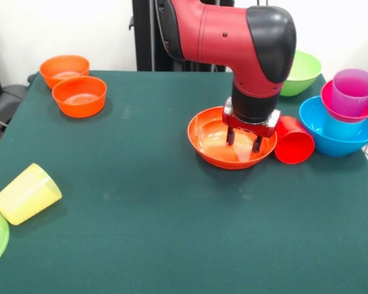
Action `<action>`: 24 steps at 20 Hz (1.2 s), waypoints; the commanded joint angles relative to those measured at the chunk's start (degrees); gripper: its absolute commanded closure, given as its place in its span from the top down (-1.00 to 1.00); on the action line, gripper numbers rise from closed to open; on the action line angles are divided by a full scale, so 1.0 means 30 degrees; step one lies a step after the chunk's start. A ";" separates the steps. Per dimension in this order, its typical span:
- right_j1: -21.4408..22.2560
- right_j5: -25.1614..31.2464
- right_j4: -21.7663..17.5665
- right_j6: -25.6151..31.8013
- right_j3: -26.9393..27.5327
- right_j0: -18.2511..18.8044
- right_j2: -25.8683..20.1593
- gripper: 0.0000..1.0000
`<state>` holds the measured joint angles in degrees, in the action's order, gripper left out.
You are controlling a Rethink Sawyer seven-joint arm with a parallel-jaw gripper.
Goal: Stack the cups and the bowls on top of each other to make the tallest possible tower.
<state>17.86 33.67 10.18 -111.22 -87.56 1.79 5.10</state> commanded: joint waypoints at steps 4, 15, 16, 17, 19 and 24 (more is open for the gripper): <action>-0.2261 0.0681 0.1621 -0.4073 0.2486 -0.1230 -0.1283 1.00; -0.1366 -0.1294 -0.2524 0.1022 -0.1941 0.1809 0.0426 1.00; -0.1337 -0.1444 -0.2920 0.1395 -0.2074 0.2169 0.0441 1.00; -0.1390 -0.1490 -0.3521 0.1789 -0.2076 0.2464 0.0656 1.00; -0.1401 -0.1554 -0.4728 0.2510 -0.2082 0.3090 0.0933 1.00; -0.0401 -0.1351 -0.7236 0.3618 -0.2526 0.4845 0.0358 1.00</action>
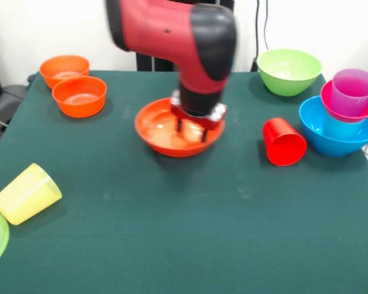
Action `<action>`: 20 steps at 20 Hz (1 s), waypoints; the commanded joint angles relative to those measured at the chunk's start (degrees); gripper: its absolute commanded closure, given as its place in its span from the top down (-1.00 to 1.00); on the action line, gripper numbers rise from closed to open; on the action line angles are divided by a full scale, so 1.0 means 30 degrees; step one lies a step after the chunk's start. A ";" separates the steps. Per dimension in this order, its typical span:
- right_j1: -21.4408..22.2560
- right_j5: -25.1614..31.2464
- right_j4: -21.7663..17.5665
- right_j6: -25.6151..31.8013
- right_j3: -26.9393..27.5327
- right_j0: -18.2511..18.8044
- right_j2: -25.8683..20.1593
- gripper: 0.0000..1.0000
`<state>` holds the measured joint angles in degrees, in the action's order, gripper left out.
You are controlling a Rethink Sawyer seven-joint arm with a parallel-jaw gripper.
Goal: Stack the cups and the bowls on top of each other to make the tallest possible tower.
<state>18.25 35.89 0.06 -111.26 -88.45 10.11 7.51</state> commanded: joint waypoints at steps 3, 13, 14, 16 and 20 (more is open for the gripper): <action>0.1162 -0.2057 -0.4457 0.4041 -0.3619 0.3710 -0.1972 1.00; 0.7416 -0.3429 -0.6139 0.3214 -0.7258 0.6763 -0.5169 1.00; 0.7701 -0.3460 -0.6270 0.3098 -0.7401 0.6881 -0.5356 1.00; 0.8066 -0.2867 -0.6563 0.3045 -0.7058 0.6703 -0.5300 1.00; 0.8496 -0.2070 -0.6842 0.3083 -0.6583 0.6868 -0.5619 1.00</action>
<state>38.65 30.80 -16.65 -111.26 -105.59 31.66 0.84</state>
